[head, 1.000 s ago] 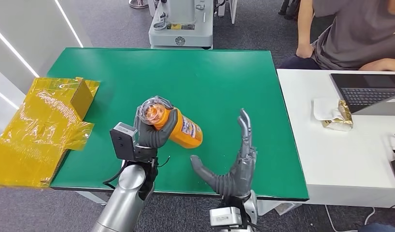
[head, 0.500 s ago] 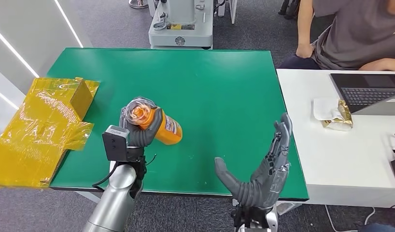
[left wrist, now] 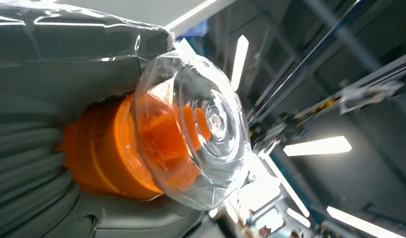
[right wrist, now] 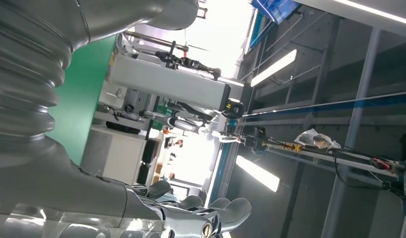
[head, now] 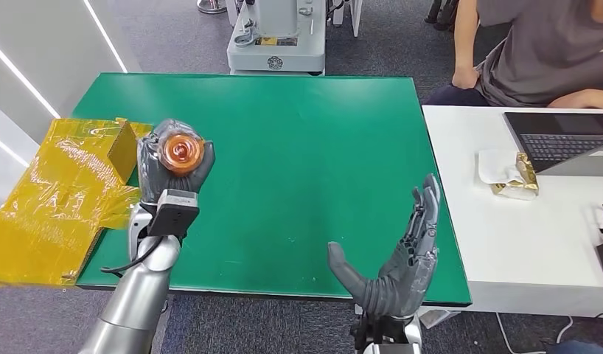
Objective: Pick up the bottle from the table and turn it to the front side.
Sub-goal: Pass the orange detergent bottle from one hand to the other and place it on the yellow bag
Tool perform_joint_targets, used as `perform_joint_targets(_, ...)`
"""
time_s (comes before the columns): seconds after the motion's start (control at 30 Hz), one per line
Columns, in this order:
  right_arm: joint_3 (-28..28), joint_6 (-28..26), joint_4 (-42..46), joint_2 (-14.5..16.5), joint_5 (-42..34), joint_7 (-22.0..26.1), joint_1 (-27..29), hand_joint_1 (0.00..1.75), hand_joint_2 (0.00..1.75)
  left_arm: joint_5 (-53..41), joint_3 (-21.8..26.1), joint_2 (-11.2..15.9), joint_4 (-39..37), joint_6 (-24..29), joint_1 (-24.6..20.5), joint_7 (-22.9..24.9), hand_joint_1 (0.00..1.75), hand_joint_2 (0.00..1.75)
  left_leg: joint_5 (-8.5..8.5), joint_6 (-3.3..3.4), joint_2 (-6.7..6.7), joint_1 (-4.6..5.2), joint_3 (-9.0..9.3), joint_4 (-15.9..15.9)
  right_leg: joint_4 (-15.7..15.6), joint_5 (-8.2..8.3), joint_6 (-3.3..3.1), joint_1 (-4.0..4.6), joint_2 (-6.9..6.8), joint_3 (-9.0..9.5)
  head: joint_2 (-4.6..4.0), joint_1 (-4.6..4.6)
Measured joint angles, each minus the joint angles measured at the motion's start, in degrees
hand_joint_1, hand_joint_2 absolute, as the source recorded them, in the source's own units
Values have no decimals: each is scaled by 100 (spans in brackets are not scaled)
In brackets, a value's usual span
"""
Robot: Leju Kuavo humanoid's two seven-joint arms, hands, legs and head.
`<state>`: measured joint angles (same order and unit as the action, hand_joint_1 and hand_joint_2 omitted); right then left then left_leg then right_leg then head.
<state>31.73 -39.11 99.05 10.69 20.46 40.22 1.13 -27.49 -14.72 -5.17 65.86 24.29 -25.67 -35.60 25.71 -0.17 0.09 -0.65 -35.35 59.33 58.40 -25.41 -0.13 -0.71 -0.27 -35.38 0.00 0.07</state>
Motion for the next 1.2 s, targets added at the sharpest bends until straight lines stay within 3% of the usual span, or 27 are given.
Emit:
perform_joint_targets(0.1,37,1,-47,-11,-39,0,-22,0,175,-642,1,125,96,244,-230,292,175,175,0,0,1,0,1,0,1,1,-1,0,1,0,0,0)
perform_joint_targets(0.23,92,1,-116,-31,-158,0,-69,0,175,-2219,-2,360,106,491,-658,824,175,175,-2,-1,1,0,2,1,1,1,-1,0,1,-1,0,1)
perform_joint_targets(0.43,164,1,-169,-58,-211,0,-115,0,175,-4143,-152,623,-124,332,-1169,1389,175,175,-2,-2,2,0,3,1,1,1,-2,0,2,-1,0,-1)
perform_joint_targets(0.53,165,1,-160,-64,-174,0,-104,0,175,-4677,-283,685,-468,106,-1349,1634,175,175,-2,-2,4,1,4,1,1,1,-2,0,4,-2,0,0)
perform_joint_targets(0.87,235,1,-152,-123,-312,0,-81,0,175,-4893,-396,907,-2215,-137,-2086,1604,175,175,-2,-3,9,0,6,0,5,2,-3,0,11,-3,0,-1)
perform_joint_targets(1.2,350,2,-155,-173,-440,0,-136,0,175,-4780,-397,1135,-3752,-525,-2380,1514,175,175,-2,-3,11,0,5,0,6,1,-3,0,14,-4,0,0)
